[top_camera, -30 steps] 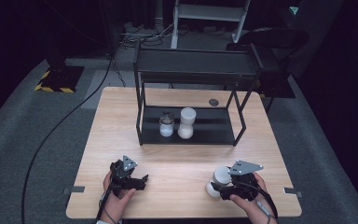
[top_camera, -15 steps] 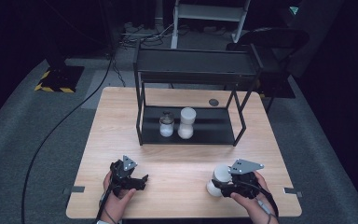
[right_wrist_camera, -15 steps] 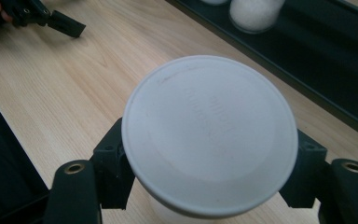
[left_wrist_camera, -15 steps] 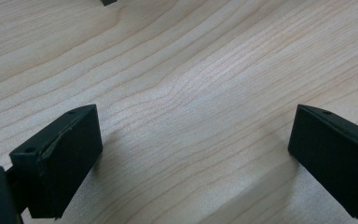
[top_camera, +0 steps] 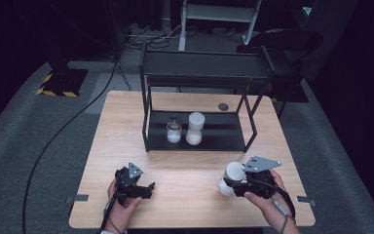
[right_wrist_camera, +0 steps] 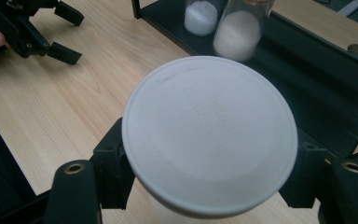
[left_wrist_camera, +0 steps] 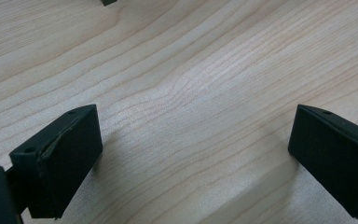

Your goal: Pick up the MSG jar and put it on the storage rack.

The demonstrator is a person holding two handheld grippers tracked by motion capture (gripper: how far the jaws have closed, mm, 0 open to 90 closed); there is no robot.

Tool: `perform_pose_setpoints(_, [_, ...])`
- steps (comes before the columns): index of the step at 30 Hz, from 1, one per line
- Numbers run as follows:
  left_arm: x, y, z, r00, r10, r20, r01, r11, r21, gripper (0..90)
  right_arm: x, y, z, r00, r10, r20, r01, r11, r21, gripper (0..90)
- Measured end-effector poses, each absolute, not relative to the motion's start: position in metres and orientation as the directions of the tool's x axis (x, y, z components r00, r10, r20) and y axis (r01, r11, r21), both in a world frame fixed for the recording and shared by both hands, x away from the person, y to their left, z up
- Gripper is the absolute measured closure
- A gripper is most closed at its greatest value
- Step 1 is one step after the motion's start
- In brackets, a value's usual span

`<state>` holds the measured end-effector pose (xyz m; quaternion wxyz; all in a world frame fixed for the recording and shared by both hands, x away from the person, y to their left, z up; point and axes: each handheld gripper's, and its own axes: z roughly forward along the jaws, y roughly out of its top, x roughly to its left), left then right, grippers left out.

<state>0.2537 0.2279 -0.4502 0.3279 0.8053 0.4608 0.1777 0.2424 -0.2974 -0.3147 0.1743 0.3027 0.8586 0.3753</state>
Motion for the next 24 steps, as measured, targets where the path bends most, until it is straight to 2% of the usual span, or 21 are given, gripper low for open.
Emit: perform_pose_setpoints(24, [0.254,0.228,-0.450,0.512,0.859,-0.016,0.626,-0.360,0.692,2.8,0.269,-0.298,-0.275,-0.734,0.672,-0.095,0.361,0.506,0.784,33.5])
